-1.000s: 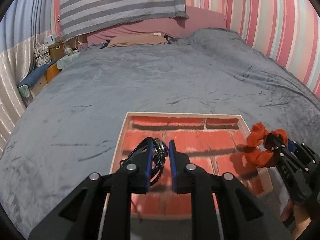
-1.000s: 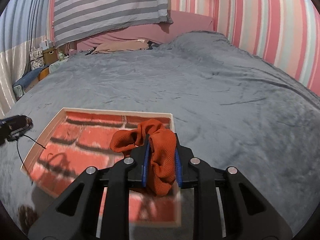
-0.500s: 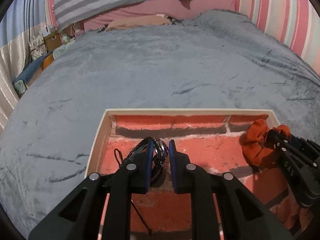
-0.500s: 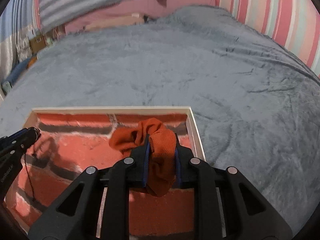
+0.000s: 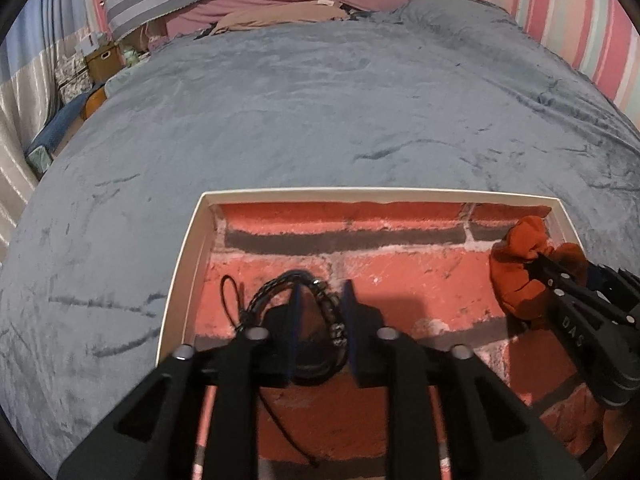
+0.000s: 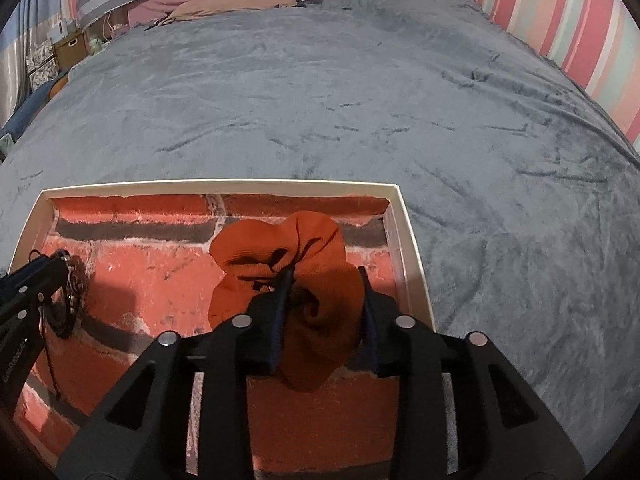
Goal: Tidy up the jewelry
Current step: 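Carry both items to the tray and open both tools to release them, then grasp the wooden bead bracelet with left tool while right tool grasps black scrunchie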
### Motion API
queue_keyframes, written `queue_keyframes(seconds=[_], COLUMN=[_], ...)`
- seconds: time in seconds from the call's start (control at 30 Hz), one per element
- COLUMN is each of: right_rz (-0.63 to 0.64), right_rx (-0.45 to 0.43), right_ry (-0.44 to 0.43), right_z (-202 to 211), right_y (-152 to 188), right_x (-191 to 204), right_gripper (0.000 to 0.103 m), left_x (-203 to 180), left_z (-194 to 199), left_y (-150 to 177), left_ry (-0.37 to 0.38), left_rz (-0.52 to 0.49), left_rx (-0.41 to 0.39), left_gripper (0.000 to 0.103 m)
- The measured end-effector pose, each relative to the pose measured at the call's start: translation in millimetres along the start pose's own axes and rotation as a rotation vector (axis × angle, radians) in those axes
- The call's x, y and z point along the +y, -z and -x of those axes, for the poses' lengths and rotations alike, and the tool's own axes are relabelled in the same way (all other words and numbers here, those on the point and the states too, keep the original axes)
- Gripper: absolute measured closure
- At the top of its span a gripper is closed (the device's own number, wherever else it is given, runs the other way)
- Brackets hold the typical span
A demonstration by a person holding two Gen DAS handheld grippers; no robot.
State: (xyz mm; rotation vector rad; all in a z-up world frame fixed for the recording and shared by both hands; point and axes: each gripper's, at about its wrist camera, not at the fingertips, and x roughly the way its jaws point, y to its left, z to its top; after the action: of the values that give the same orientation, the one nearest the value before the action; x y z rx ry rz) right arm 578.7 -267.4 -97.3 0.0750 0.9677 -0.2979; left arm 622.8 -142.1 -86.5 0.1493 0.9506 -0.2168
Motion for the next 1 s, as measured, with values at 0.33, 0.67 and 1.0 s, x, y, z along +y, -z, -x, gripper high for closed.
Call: queue_keyframes(seconds=[0.33, 0.67, 1.0], right_rz=[0.002, 0.002, -0.001], right_rx=[-0.093, -0.214, -0.301], right_ry=[-0.071, -0.092, -0.086], right_z=[30, 108, 181], right_y=[11, 33, 103], right_x=[-13, -42, -57], right_gripper=[0.03, 0.005, 0.004], left_x=[16, 61, 76], left_z=[27, 141, 215], left_y=[10, 41, 122], left_ry=[0.008, 0.03, 0.021], left_rz=[0.027, 0.059, 0.06], left_rx=[-0.037, -0.202, -0.257], left_gripper=[0.048, 0.022, 0.014])
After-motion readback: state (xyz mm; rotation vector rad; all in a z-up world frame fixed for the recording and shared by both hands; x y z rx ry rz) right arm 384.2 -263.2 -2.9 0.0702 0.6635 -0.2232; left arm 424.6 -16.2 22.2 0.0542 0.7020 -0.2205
